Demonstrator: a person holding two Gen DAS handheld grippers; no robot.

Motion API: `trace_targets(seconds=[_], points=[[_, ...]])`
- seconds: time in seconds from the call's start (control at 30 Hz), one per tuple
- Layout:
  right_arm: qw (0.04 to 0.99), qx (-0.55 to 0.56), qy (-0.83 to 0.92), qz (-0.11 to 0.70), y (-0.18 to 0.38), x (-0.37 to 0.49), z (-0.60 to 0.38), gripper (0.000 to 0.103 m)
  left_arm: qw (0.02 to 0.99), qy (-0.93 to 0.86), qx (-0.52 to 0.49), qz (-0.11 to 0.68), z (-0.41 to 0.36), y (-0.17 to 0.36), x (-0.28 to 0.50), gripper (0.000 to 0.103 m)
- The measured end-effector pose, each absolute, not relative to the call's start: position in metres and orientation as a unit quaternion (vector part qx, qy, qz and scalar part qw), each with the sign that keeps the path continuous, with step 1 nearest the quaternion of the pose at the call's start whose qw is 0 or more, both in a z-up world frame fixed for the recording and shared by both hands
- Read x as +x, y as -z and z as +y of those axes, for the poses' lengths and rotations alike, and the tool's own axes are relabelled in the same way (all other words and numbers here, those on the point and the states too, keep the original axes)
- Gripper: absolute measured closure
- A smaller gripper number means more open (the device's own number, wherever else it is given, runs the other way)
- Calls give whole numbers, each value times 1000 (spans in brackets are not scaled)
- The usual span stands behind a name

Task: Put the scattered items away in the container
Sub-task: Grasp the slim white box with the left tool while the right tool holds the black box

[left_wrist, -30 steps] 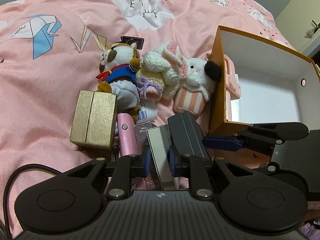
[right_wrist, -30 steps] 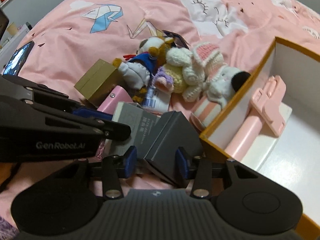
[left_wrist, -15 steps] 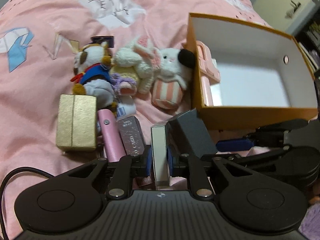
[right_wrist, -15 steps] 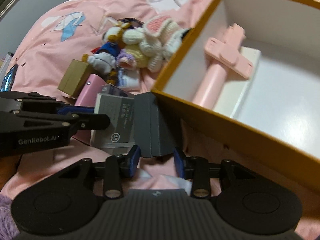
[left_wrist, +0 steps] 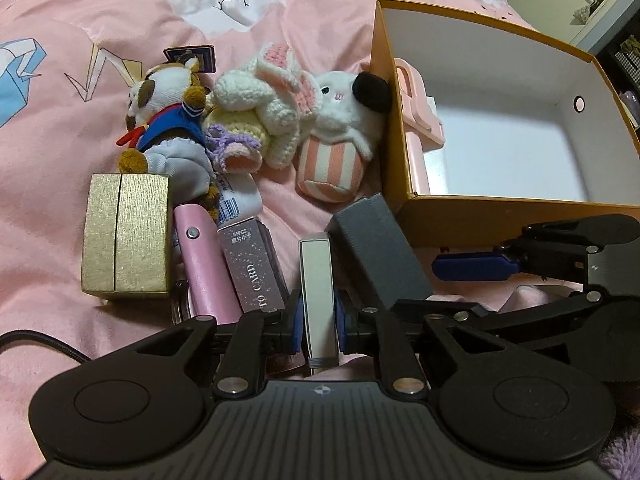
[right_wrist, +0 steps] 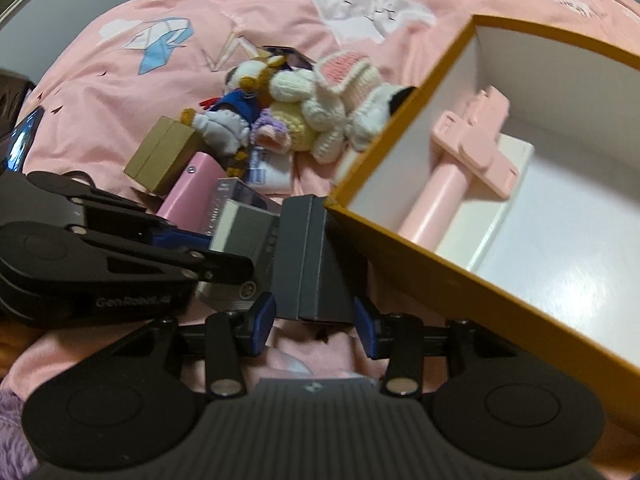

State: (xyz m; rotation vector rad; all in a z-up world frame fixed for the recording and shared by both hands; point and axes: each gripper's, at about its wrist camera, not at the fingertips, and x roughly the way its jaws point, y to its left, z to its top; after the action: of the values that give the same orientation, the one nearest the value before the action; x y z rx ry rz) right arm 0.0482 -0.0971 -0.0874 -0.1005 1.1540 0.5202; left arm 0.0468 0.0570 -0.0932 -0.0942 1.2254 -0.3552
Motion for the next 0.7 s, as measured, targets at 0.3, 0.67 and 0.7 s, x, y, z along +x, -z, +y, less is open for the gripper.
trace_targets(seconds=[0.3, 0.67, 0.7], points=[[799, -69, -267, 535, 86, 46, -87, 55, 796, 173, -90, 572, 69, 96, 52, 86], [797, -109, -254, 537, 99, 57, -64, 50, 792, 166, -108, 578, 72, 99, 60, 86], [798, -103, -253, 537, 99, 57, -66, 51, 792, 166, -110, 577, 72, 98, 60, 86]])
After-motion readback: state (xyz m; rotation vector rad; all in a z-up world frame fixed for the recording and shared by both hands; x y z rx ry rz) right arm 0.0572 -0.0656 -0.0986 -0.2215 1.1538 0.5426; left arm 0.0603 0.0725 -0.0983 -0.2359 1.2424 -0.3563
